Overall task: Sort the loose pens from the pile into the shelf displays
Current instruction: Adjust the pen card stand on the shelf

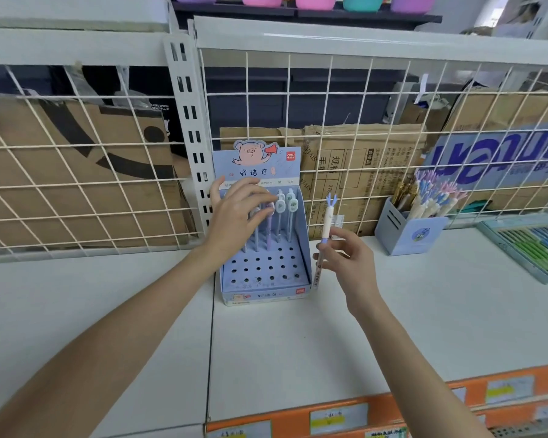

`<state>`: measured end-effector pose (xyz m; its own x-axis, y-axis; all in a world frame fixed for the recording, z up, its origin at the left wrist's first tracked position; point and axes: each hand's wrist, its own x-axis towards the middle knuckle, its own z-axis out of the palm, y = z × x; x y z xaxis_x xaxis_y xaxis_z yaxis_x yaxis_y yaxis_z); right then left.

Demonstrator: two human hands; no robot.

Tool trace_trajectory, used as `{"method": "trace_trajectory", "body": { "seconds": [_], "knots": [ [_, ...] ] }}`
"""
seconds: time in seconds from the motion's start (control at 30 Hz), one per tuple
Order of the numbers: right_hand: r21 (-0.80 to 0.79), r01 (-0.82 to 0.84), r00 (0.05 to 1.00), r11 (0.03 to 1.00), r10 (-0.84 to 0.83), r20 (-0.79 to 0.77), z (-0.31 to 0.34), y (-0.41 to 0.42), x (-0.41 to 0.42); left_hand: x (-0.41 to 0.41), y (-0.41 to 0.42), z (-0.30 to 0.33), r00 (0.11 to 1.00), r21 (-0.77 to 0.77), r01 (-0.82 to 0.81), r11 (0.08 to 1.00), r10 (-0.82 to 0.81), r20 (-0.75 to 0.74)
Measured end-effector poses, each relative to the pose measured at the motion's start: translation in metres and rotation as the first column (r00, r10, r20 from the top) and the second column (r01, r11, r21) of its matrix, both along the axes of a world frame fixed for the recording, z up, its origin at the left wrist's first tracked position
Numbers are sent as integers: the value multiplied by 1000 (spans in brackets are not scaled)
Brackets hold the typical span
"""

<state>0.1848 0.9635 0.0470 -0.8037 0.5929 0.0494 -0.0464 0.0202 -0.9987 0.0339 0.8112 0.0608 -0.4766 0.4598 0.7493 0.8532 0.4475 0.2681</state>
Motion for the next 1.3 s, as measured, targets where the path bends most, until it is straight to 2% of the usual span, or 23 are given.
{"method": "trace_trajectory", "body": {
  "seconds": [0.23,0.73,1.07,1.2,1.3],
  "knots": [
    [21,-10,1000,1000,10,-10,1,1,-6,4,0,5,996,-44,-86,995,84,-31],
    [14,-45,999,999,45,-22,4,9,-8,8,3,-1,983,-147,-137,980,117,-140],
    [0,17,996,1000,-17,-93,12,50,10,16,11,1,969,-186,-197,963,162,-188],
    [16,61,994,998,-60,-96,14,73,20,40,45,7,983,-139,-93,986,69,-168],
    [90,136,988,987,-128,-89,18,96,29,64,87,8,983,-185,34,982,-66,-169]
  ]
}}
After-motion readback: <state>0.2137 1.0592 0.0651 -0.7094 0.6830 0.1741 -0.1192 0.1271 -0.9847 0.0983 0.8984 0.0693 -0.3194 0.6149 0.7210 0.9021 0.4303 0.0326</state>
